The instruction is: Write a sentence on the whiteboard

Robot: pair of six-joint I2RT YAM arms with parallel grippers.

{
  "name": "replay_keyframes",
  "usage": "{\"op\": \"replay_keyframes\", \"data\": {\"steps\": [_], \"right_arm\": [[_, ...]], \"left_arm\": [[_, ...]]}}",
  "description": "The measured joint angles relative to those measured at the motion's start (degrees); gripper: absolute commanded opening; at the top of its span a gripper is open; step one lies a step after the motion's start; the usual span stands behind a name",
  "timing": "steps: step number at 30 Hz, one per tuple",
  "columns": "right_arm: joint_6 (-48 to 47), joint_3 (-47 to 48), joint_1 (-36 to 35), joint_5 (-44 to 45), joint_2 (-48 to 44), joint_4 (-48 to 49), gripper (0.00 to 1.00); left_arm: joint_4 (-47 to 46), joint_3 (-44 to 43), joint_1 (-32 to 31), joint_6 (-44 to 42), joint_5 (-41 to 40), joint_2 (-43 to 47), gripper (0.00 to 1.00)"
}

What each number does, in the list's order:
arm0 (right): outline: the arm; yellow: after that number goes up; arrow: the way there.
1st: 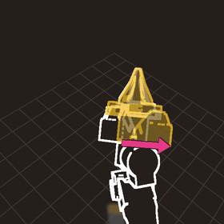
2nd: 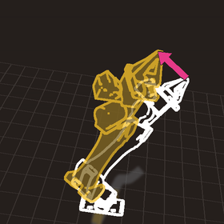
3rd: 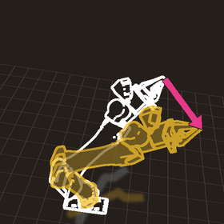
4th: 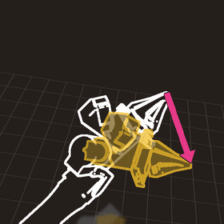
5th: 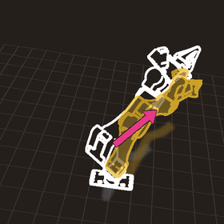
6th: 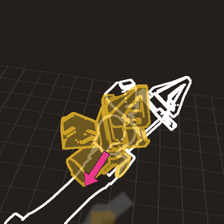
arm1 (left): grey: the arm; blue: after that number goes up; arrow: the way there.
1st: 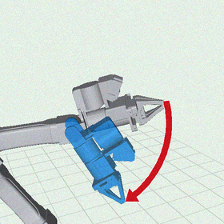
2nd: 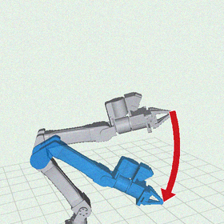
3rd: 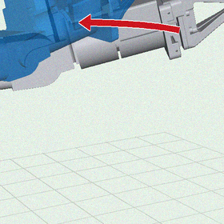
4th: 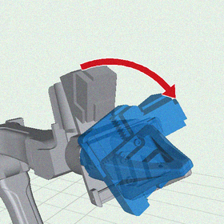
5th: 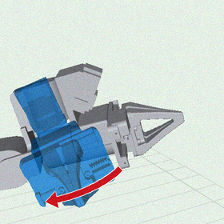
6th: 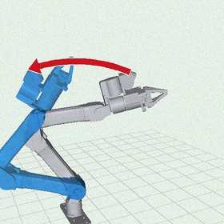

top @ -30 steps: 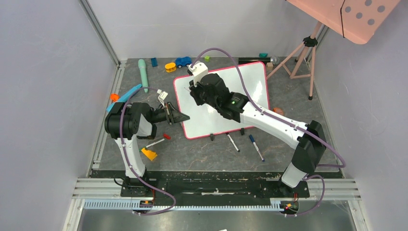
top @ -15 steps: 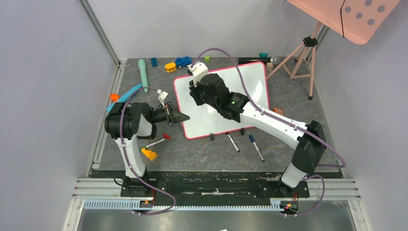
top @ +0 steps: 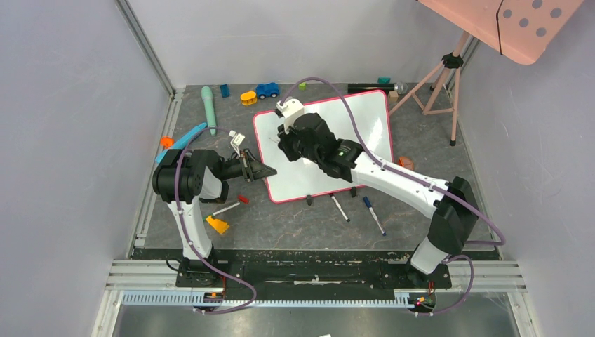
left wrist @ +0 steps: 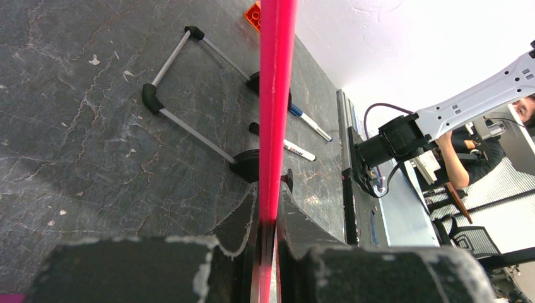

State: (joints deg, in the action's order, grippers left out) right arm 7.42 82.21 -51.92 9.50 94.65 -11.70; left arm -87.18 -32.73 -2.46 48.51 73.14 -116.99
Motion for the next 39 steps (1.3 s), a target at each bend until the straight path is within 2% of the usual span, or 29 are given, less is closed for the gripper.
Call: {"op": "replay_keyframes", "data": {"steps": [39], "right_arm": [[-0.24, 0.81, 0.00, 0.79, -0.96, 0.52, 0.00]], "left_arm": [[0.00, 0.00, 0.00, -0.04, 0.02, -0.02, 0.02]]}}
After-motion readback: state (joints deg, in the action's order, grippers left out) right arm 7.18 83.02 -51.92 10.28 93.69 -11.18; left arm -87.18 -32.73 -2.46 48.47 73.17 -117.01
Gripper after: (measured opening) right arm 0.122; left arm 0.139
